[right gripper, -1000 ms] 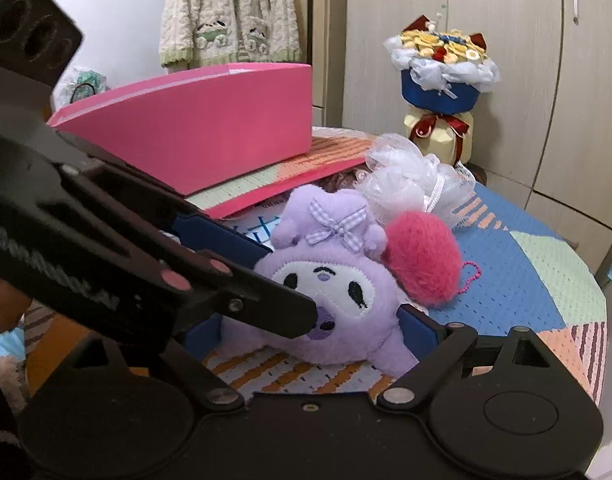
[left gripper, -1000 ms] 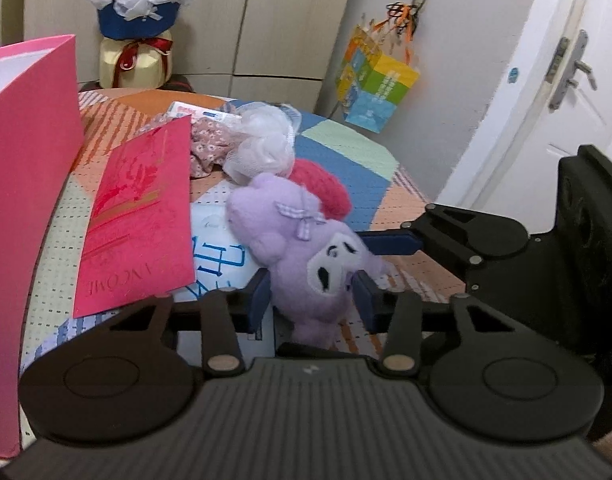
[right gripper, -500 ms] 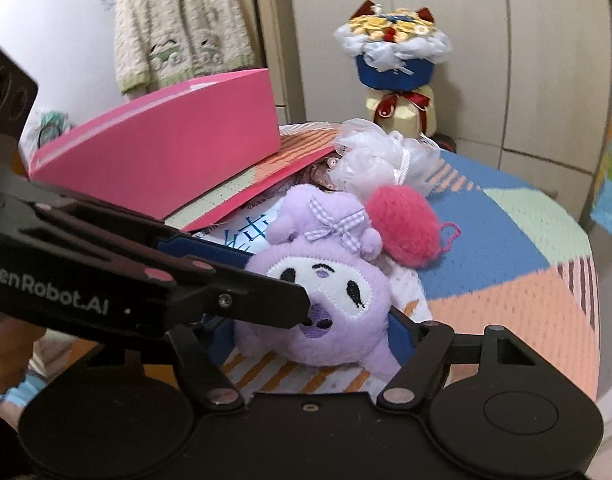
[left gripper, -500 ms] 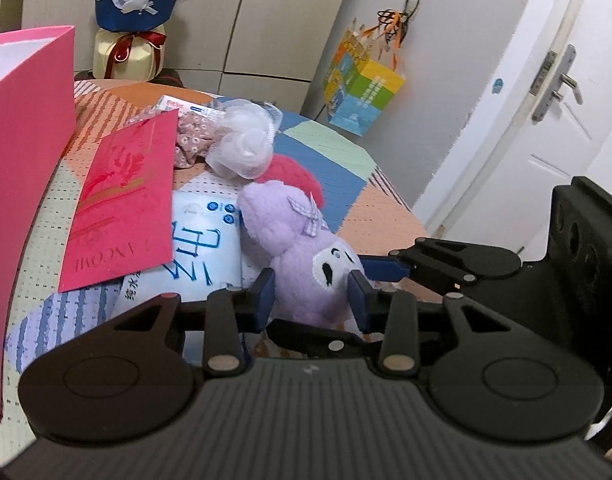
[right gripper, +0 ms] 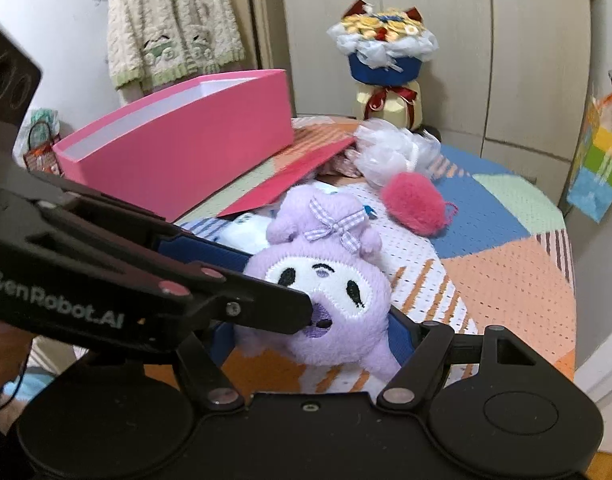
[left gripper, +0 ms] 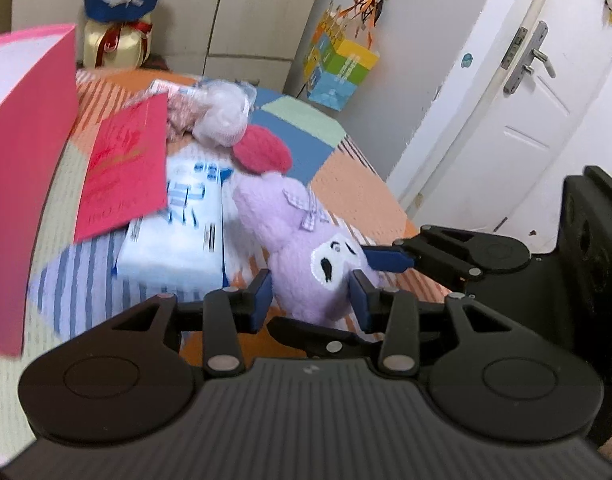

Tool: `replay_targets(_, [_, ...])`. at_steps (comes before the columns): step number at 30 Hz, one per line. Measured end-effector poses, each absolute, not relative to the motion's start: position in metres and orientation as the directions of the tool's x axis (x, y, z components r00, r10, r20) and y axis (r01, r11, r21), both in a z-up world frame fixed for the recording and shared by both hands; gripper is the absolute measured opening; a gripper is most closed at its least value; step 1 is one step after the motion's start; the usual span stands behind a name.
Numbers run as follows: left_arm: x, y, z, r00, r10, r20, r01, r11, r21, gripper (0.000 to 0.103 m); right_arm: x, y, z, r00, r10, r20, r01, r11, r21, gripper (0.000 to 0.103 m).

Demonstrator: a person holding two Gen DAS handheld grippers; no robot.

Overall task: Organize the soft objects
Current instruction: 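Carry the lilac plush with the left gripper and drop it into the pink box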

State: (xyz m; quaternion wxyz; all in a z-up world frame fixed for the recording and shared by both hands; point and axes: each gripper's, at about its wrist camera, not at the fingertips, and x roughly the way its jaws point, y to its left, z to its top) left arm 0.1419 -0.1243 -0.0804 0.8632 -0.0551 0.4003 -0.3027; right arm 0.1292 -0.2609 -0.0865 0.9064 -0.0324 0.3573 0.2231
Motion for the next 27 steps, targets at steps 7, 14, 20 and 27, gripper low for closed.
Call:
replay_targets(7, [0.112,-0.094,-0.067,0.458,-0.583,-0.671,0.463,0.801,-0.38,0.041,0.094,-0.23,-0.064,0.652,0.368,-0.663,-0.488,0.873,0.005,0.078])
replay_targets(14, [0.083,-0.059,-0.047,0.471,-0.573,-0.67,0.449,0.81,-0.377,0.041,0.065,-0.196,-0.041,0.648,0.392,-0.653,-0.538,0.842,-0.028,0.078])
replay_targets(20, [0.063,-0.029,-0.033,0.455,-0.553,-0.698,0.43,0.823,-0.372,0.041,0.051,-0.163,-0.025,0.602,0.413,-0.683,-0.586,0.81,-0.026,0.078])
replay_targets(27, [0.048,0.005,-0.008,0.464,-0.534,-0.707,0.424,0.834,-0.352,0.04,0.045,-0.132,0.0,0.546,0.462,-0.699,-0.64,0.768,0.009,0.078])
